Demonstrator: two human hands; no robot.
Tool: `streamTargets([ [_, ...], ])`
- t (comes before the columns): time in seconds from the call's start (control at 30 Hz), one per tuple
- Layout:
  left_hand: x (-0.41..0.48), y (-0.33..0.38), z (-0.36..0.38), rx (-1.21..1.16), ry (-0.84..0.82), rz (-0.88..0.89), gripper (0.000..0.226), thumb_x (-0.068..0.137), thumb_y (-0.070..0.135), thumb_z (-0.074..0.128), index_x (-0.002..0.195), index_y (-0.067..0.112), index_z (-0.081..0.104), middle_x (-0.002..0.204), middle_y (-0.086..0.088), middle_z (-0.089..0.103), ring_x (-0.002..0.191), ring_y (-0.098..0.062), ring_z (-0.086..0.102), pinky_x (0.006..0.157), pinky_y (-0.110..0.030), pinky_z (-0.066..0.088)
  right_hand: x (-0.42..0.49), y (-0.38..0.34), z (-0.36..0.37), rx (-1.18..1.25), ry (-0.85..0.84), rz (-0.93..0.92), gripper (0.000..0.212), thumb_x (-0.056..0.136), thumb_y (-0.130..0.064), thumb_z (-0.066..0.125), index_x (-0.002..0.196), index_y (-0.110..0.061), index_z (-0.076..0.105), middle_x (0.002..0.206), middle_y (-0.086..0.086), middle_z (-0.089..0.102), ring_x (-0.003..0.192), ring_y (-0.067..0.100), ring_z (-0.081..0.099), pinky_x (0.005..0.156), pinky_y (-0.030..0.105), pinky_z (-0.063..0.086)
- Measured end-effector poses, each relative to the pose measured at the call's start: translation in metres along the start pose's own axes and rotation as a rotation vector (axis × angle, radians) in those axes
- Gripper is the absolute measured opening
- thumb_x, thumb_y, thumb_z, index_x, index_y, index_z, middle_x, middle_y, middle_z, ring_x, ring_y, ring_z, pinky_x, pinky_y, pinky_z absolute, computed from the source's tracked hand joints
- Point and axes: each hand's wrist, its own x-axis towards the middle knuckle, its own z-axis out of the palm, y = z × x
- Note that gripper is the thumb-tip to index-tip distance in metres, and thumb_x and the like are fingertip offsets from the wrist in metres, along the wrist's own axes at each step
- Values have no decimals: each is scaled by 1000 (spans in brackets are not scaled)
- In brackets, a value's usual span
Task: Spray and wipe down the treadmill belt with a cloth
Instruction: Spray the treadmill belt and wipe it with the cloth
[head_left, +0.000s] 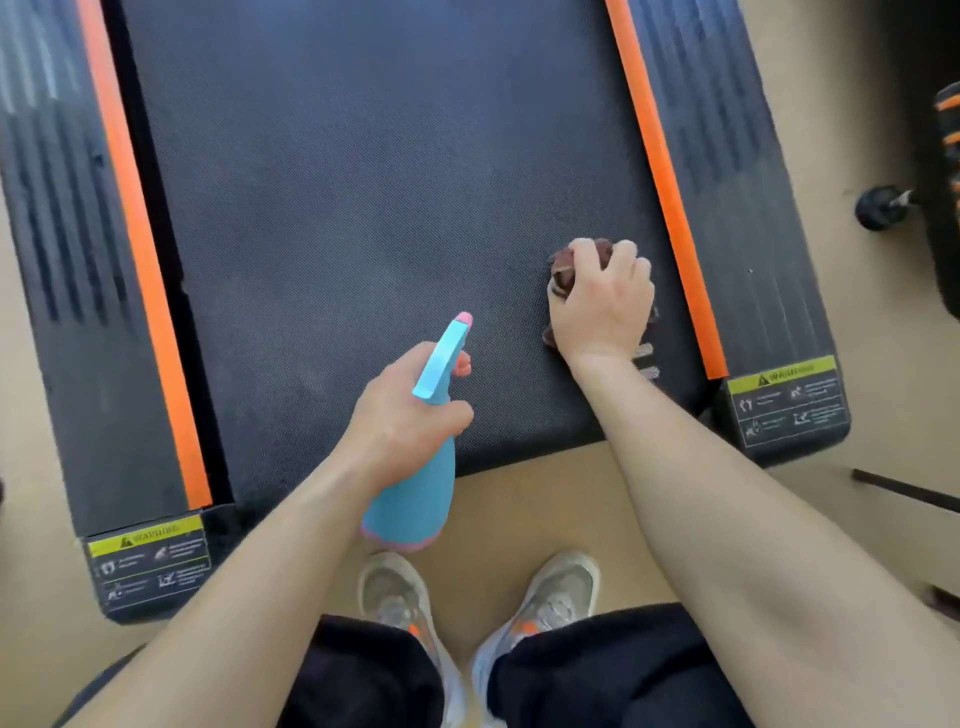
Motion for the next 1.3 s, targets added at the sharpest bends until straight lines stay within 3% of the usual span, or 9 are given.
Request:
streamTargets([
  [0.2, -29, -25, 3, 67, -62, -51, 36, 84, 20, 66, 112, 41, 61, 107, 9, 68, 96, -20, 61, 73, -22, 44, -116, -2, -19, 20, -182, -317, 31, 77, -25, 72, 107, -20, 66, 97, 15, 52, 79, 33, 49, 65, 41, 44],
  [0.33, -66, -46, -2, 51, -51, -85, 34, 84, 18, 65, 112, 38, 62, 92, 9, 64, 79, -13, 57, 58, -18, 40, -130, -16, -42, 128, -345, -209, 30, 80, -26, 75, 108, -22, 66, 103, 14, 52, 87, 36, 51, 69, 42, 51],
  [0.43, -88, -61, -2, -7, -15, -132, 33, 83, 17, 66, 108, 37, 63, 88, 6, 63, 75, -16, 54, 63, -26, 43, -132, -24, -54, 151, -350, -201, 31, 84, -29, 74, 113, -22, 65, 105, 15, 52, 90, 38, 51, 74, 44, 50],
  [0.57, -97, -77, 2, -97, 39, -182, 40, 71, 28, 61, 108, 40, 63, 105, 15, 68, 93, -17, 61, 82, -31, 50, -123, -31, -44, 182, -315, -365, 32, 85, -30, 75, 114, -22, 64, 105, 16, 52, 87, 38, 51, 75, 44, 51],
  [0.67, -95, -88, 8, -181, 119, -201, 41, 72, 26, 62, 110, 40, 63, 115, 22, 68, 99, -13, 62, 81, -23, 47, -108, -48, -24, 159, -325, -538, 35, 83, -25, 77, 115, -21, 63, 105, 16, 51, 86, 38, 51, 73, 46, 50],
  [0.83, -88, -100, 13, -311, 208, -207, 47, 64, 28, 59, 107, 46, 64, 115, 20, 69, 95, -18, 67, 84, -29, 50, -127, -58, -16, 169, -220, -549, 37, 78, -16, 74, 114, -20, 64, 107, 17, 53, 85, 36, 48, 72, 46, 47],
  [1.0, -77, -114, 5, -392, 221, -143, 49, 62, 26, 60, 101, 56, 59, 115, 23, 70, 104, -12, 68, 90, -25, 48, -140, -56, 0, 195, -166, -842, 49, 65, -10, 76, 111, -19, 66, 103, 15, 54, 83, 35, 49, 71, 46, 45],
  [1.2, -54, -126, -12, -494, 245, -97, 44, 63, 23, 61, 105, 34, 67, 113, 11, 73, 72, -12, 73, 76, -30, 52, -31, -143, 28, 168, -90, -660, 36, 79, -28, 73, 113, -22, 64, 107, 19, 52, 90, 40, 51, 75, 49, 49],
  [1.3, -45, -129, -19, -550, 279, -48, 41, 71, 18, 64, 108, 36, 67, 118, 10, 72, 72, -19, 77, 76, -30, 56, -30, -157, 29, 186, -76, -597, 35, 83, -34, 69, 115, -21, 63, 111, 19, 52, 94, 40, 50, 79, 49, 49],
])
